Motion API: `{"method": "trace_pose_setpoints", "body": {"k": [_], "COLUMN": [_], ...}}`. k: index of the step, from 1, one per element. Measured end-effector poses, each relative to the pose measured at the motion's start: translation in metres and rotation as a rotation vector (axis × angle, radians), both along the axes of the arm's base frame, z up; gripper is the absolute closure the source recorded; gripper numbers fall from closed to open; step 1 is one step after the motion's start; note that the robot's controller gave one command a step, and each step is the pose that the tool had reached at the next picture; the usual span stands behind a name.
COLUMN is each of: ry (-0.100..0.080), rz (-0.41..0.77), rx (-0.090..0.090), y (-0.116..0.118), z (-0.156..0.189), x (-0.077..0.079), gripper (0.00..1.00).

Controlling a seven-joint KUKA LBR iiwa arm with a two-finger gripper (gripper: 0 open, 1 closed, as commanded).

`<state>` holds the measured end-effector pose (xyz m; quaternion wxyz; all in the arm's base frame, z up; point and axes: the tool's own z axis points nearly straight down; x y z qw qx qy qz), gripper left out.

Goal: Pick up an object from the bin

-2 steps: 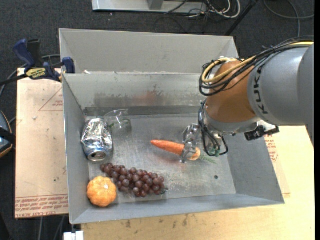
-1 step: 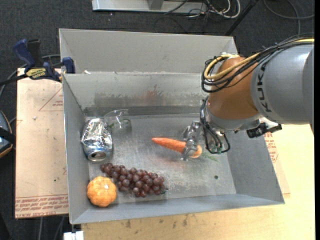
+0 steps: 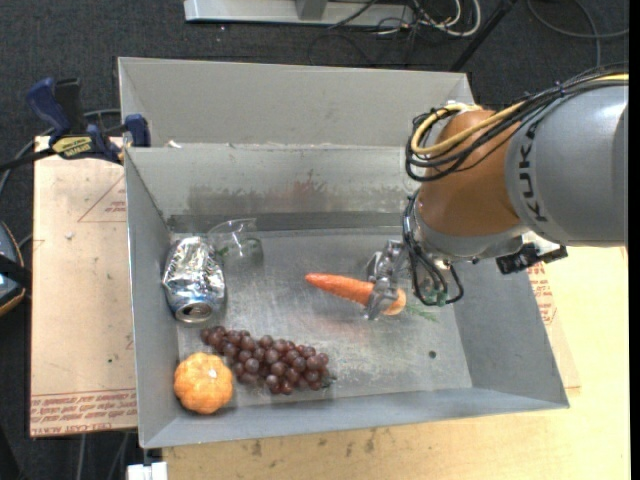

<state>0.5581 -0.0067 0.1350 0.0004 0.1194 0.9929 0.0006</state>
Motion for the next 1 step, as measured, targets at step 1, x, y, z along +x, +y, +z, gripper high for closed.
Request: {"method": "trace_pose_setpoints", "body": {"k": [1], "ry": [0.002], "rz": [0.0], "rx": [0.0], "y": [0.0001], "z": [0.0174], "x": [-0.0007], "gripper": [1.0]}}
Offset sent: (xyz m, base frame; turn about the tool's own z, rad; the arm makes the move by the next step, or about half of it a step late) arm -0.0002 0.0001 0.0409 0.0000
